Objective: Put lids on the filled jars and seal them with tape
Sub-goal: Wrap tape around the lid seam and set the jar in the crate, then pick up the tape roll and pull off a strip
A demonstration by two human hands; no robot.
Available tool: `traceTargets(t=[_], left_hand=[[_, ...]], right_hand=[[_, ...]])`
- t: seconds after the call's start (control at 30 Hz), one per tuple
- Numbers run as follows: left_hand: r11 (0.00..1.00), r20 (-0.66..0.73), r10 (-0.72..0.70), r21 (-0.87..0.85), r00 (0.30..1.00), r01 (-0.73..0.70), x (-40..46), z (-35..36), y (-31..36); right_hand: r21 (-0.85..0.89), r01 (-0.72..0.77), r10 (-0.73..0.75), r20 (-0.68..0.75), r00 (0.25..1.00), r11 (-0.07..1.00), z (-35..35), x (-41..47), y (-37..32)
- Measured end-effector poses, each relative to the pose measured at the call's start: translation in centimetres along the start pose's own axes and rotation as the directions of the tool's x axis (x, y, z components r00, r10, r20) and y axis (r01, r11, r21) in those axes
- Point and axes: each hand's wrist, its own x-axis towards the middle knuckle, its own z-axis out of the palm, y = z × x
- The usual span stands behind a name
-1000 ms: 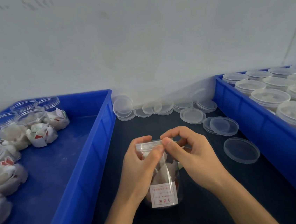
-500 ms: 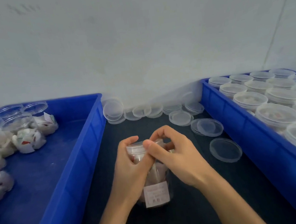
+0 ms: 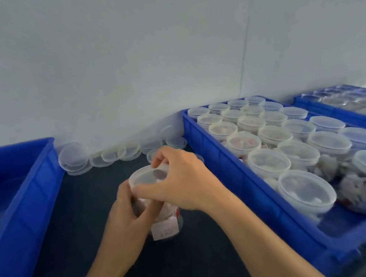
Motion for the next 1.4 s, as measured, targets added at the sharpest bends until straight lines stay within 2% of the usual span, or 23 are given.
traceTargets(t=[0.2, 0.47, 0.6, 0.8, 1.0, 1.1, 1.2, 1.4], left_hand=[[0.987, 0.021, 0.095, 0.13, 0.995, -0.097, 0.6, 4.5, 3.8], [0.97, 0.081, 0.244, -0.003, 0.966, -0.244, 2.2, 10.9, 10.4], [0.955, 0.183, 0.289, -0.123, 0.94, -0.269, 3.4, 15.4, 13.4], [0.963, 0.366, 0.269, -0.126, 0.891, -0.239, 4.9, 22.2, 15.5], [0.974, 0.476, 0.218, -0.049, 0.852, -0.222, 5.4, 25.7, 13.8], [0.955, 0.512, 0.228, 0.048, 0.828, -0.293, 5.0, 26.1, 13.5], [0.94, 0.525, 0.177, 0.16, 0.832, -0.301, 4.4, 26.5, 13.2], [0.755, 0.573, 0.208, 0.421, 0.793, -0.503, 4.2, 27.1, 13.3]], right_hand=[[-0.095, 0.02, -0.036, -0.165, 0.986, 0.995, -5.5, -1.6, 0.3], [-0.144, -0.042, -0.021, -0.405, 0.914, 0.989, -14.4, -5.1, 0.0], [-0.188, -0.095, -0.011, -0.497, 0.868, 0.978, -18.6, -6.8, 1.0], [-0.234, -0.271, 0.07, -0.622, 0.78, 0.934, -22.1, -9.0, 4.7], [-0.238, -0.4, 0.167, -0.639, 0.75, 0.885, -21.9, -10.4, 8.6], [-0.228, -0.462, 0.247, -0.606, 0.756, 0.857, -21.6, -10.8, 10.0], [-0.21, -0.489, 0.293, -0.583, 0.758, 0.847, -21.0, -11.1, 11.7], [-0.186, -0.566, 0.452, -0.429, 0.782, 0.803, -20.7, -11.6, 14.7]])
